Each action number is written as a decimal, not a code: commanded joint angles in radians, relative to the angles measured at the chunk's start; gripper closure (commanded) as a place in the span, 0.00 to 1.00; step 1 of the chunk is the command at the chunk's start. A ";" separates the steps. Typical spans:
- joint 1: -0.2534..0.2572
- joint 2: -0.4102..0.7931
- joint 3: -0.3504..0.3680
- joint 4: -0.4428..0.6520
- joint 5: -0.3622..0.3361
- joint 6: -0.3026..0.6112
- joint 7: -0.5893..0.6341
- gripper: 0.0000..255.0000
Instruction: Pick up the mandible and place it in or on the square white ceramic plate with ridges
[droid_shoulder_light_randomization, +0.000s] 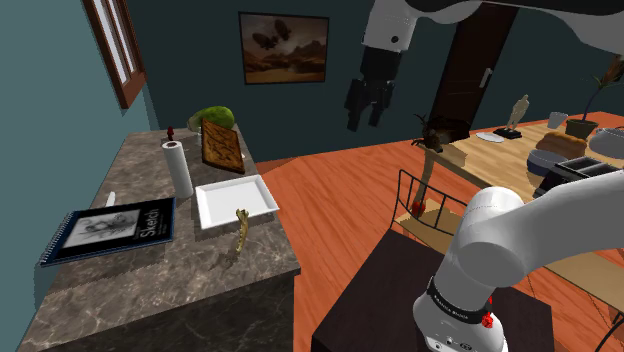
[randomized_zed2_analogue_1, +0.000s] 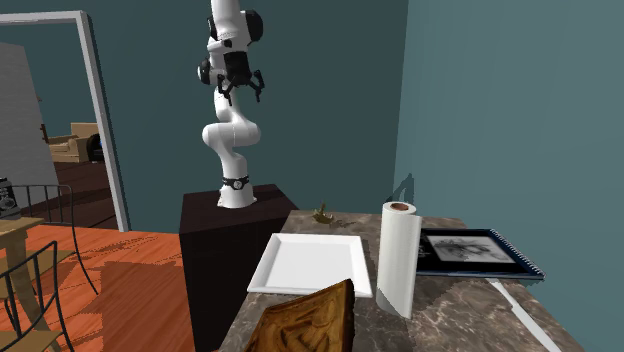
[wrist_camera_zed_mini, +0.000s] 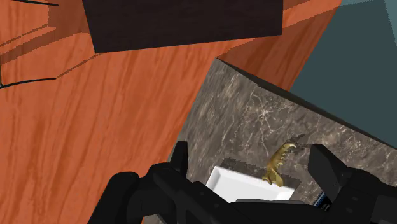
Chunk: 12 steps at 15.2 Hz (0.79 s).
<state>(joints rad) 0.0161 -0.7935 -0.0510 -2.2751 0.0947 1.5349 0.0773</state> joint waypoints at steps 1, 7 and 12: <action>0.000 0.000 0.000 0.000 0.000 0.000 0.000 0.00; 0.025 0.150 0.023 -0.042 0.034 0.177 -0.005 0.00; 0.047 0.301 0.042 -0.041 0.062 0.314 -0.014 0.00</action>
<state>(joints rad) 0.0598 -0.5260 -0.0107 -2.3209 0.1524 1.8215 0.0683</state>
